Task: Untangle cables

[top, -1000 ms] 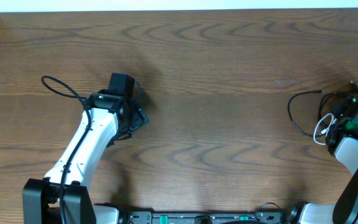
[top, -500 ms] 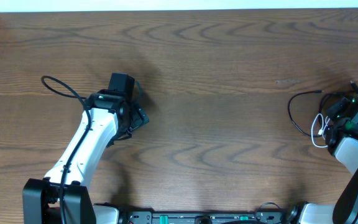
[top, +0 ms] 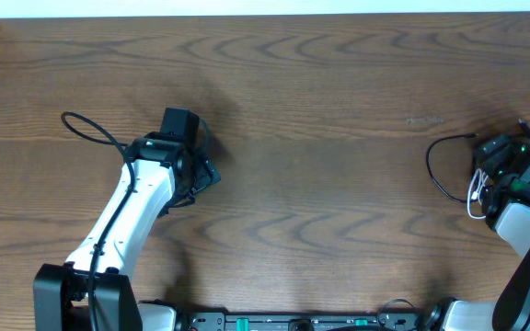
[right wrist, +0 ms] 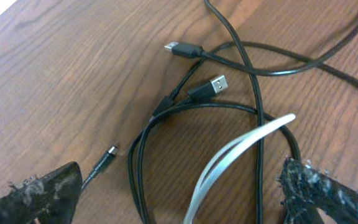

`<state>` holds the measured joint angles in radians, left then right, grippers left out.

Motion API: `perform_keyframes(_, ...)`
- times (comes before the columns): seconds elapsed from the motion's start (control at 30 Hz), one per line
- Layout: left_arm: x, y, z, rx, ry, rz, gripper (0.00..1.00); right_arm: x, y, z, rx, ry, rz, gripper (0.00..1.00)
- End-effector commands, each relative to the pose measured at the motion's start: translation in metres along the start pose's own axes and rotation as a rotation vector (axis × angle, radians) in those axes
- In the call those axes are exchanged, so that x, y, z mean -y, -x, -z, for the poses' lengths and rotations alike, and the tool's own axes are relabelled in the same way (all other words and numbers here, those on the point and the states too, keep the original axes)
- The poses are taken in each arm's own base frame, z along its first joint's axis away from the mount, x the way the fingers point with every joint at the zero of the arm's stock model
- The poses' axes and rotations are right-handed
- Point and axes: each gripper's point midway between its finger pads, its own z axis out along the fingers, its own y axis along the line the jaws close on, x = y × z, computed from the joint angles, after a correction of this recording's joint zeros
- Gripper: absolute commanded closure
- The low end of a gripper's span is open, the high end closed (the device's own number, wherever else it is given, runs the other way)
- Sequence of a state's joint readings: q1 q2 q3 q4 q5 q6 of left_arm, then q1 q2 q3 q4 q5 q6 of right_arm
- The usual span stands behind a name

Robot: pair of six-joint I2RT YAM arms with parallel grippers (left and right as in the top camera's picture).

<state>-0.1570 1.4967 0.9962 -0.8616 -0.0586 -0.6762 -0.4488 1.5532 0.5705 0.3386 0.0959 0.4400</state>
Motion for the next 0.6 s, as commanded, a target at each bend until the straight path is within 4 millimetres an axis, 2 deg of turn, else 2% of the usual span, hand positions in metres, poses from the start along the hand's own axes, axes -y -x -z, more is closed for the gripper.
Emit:
perform_keyframes(0.0, -0.003, 0.003, 0.001, 0.009, 0.011, -0.005, 0.02, -0.006, 0.004, 0.002, 0.008, 0.018, 0.017, 0.01)
perform_keyframes(0.27, -0.003, 0.003, 0.001, 0.009, 0.011, -0.005, 0.02, -0.041, 0.021, 0.027, 0.009, 0.109, 0.182, 0.01)
perform_keyframes(0.4, -0.003, 0.002, 0.001, 0.009, 0.011, -0.005, 0.02, -0.071, 0.017, 0.041, -0.01, 0.274, 0.27, 0.01)
perform_keyframes(0.57, -0.003, 0.003, 0.001, 0.009, 0.011, -0.005, 0.02, -0.086, 0.009, 0.046, -0.047, 0.371, 0.272, 0.01)
